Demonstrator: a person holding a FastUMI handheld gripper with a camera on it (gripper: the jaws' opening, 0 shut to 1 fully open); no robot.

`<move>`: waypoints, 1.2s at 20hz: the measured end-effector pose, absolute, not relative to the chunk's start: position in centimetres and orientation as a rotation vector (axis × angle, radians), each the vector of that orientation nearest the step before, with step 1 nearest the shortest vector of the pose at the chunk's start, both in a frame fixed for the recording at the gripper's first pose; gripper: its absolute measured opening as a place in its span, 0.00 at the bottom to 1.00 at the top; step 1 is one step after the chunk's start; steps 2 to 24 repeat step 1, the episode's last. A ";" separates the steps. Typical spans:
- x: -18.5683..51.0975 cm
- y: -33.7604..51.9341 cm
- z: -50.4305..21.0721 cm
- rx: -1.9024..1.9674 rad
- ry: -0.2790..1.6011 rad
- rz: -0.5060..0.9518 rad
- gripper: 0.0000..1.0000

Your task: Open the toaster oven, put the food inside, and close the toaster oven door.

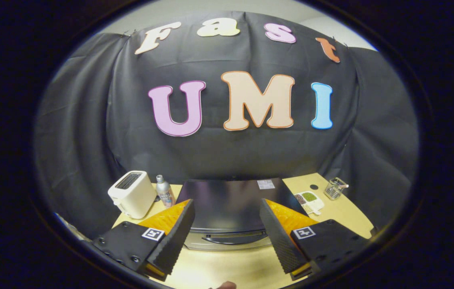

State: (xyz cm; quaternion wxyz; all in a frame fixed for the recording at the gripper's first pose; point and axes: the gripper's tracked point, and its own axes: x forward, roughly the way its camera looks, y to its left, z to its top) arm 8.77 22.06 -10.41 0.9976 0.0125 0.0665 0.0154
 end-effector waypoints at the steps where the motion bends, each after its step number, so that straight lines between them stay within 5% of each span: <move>1: 8.8 22.2 -10.1 0.027 0.131 0.030 1.00; 24: 8.8 22.2 -10.1 0.027 0.131 0.030 1.00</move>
